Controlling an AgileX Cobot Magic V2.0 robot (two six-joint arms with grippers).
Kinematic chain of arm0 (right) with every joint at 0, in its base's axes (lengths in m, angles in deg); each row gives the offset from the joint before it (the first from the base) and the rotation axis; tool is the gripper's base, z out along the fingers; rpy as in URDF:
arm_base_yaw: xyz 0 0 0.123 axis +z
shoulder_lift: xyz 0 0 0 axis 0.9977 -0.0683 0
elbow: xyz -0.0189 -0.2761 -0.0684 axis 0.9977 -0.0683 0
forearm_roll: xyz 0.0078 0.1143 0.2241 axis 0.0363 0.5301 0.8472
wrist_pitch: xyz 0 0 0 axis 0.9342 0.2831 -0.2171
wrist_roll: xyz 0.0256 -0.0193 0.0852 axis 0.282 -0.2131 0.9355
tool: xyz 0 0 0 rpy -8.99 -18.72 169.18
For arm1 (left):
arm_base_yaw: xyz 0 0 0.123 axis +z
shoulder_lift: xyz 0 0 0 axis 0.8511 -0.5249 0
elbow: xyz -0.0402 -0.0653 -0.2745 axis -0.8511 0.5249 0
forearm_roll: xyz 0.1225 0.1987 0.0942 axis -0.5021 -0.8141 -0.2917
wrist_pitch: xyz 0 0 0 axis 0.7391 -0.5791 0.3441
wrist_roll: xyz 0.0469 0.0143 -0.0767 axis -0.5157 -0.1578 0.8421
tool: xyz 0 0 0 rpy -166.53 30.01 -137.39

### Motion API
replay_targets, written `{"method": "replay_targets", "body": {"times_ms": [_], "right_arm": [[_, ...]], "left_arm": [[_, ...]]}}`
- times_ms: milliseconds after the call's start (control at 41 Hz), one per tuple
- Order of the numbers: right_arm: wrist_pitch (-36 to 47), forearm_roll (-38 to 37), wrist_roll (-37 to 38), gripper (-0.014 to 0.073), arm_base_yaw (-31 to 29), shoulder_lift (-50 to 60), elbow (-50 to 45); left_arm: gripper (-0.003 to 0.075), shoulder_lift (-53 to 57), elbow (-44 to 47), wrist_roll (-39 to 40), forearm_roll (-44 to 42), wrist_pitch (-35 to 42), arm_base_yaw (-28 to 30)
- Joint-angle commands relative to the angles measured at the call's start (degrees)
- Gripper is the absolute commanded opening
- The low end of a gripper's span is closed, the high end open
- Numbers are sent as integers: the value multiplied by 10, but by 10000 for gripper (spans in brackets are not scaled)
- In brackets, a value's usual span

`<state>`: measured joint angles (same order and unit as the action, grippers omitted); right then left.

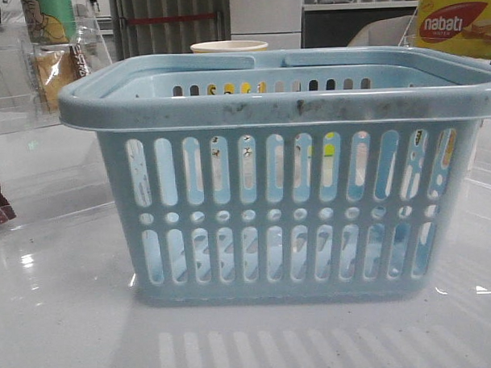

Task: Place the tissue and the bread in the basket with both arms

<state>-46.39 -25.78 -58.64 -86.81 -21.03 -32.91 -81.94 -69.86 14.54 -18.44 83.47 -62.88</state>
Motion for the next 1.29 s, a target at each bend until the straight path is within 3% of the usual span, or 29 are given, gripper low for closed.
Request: {"method": "replay_targets", "body": {"times_ms": [0,537,902,1049,1268], "right_arm": [[51,1,-2,38,-2,11,3],[52,1,-2,38,-2,11,3],[116,1,-2,38,-2,11,6],[83,1,-2,38,-2,11,47],[7,1,-2,38,-2,-10,155]], "left_arm": [[93,10,4,4,3,49,-3],[93,10,4,4,3,49,-3],[93,10,4,4,2,56,-3],[93,10,-23,4,13,54,-3],[93,-10,-134,4,11,48,-3]]}}
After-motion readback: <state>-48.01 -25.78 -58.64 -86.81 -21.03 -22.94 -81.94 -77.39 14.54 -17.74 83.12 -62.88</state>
